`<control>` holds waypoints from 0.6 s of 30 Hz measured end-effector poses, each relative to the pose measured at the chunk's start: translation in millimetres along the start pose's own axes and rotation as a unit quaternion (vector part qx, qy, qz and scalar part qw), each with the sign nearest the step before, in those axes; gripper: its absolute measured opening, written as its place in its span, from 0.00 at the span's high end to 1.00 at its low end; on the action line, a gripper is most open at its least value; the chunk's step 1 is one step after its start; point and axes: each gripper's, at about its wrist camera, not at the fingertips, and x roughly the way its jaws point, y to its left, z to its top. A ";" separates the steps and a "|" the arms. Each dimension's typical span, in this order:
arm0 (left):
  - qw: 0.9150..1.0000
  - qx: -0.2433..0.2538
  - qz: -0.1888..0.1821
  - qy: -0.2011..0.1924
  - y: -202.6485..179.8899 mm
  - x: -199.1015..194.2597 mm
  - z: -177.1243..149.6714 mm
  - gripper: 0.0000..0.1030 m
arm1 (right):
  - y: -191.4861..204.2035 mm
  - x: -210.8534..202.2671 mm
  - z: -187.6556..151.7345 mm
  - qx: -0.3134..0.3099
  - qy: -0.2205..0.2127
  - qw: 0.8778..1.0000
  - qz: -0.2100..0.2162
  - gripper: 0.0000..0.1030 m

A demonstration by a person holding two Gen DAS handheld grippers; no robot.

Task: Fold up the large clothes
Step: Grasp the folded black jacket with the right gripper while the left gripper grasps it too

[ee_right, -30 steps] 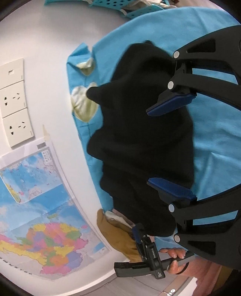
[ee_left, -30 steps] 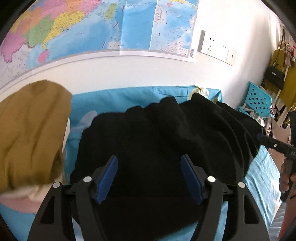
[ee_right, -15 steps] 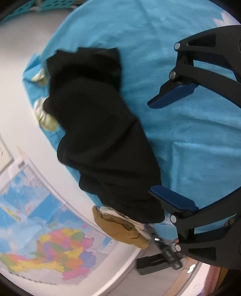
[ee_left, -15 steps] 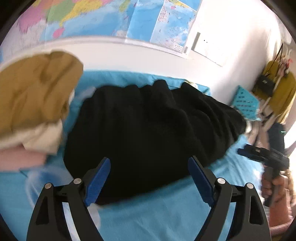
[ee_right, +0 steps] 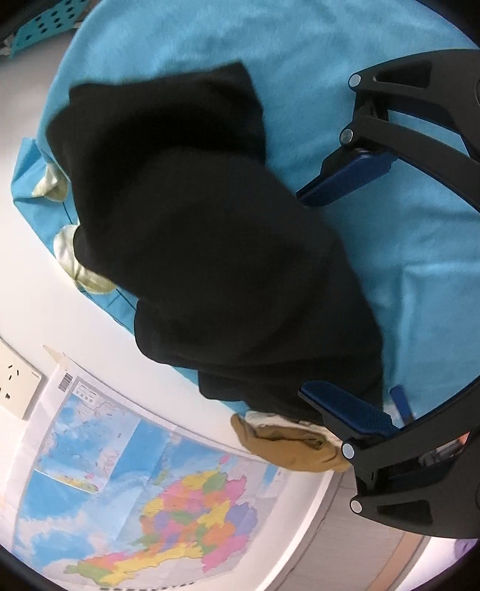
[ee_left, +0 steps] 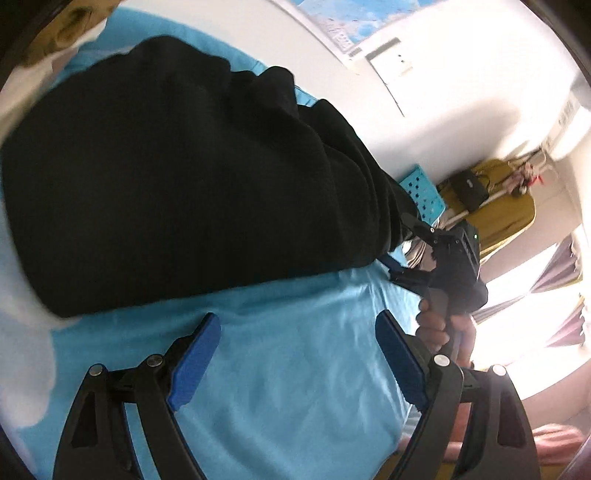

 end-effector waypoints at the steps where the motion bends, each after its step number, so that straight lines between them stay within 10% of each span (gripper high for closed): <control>1: 1.000 -0.006 -0.003 -0.003 -0.5 2.1 3.6 0.19 | 0.7 3.2 1.4 0.001 0.000 1.000 -0.001 0.09; 18: 0.981 -0.157 -0.003 -0.114 10.7 1.5 38.9 0.20 | 16.0 31.9 11.4 0.013 -0.029 0.999 -0.018 0.07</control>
